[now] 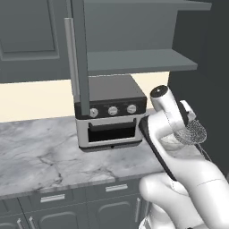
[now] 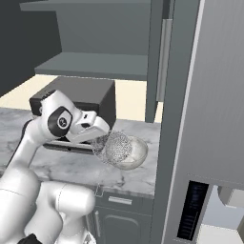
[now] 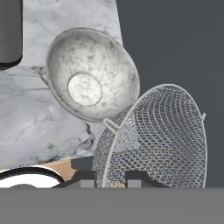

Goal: Open the cabinet and setup a tea strainer by placing it in the bowl upright.

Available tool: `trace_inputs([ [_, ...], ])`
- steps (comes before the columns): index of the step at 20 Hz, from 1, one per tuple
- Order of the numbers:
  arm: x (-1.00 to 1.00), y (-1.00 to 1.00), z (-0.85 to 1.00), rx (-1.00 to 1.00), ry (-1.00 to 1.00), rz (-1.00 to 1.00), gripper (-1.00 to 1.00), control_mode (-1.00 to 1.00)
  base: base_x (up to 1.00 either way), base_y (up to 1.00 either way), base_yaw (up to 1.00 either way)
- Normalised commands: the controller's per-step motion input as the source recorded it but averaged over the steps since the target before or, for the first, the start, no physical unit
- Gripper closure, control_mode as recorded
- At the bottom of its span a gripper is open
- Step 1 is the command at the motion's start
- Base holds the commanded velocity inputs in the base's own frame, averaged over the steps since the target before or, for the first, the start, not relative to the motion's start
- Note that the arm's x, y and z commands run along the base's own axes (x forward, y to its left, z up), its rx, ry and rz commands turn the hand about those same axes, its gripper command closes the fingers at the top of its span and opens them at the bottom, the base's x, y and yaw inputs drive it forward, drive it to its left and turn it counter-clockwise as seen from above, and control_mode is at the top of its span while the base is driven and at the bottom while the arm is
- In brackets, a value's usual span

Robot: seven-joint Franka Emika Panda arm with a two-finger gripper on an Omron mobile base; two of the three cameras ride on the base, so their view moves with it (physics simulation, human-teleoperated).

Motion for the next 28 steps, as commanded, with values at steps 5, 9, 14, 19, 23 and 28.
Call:
trace_inputs([
  [5,0.45,-0.14,-0.15,0.00,0.00,0.05,1.00,-1.00,0.00,0.00,0.00],
  [9,0.41,0.00,-0.12,0.00,0.00,0.08,1.00,-1.00,0.00,0.00,0.00],
  [14,0.34,0.00,-0.18,0.00,0.00,0.06,1.00,-1.00,0.00,0.00,0.00],
  [19,0.31,0.00,-0.34,0.00,0.00,0.06,1.00,-1.00,0.00,0.00,0.00],
  [23,0.21,0.00,-0.39,0.00,0.01,0.04,1.00,-1.00,0.00,0.00,0.00],
  [28,0.17,0.00,-0.42,0.00,0.01,0.03,1.00,-1.00,0.00,0.00,0.00],
])
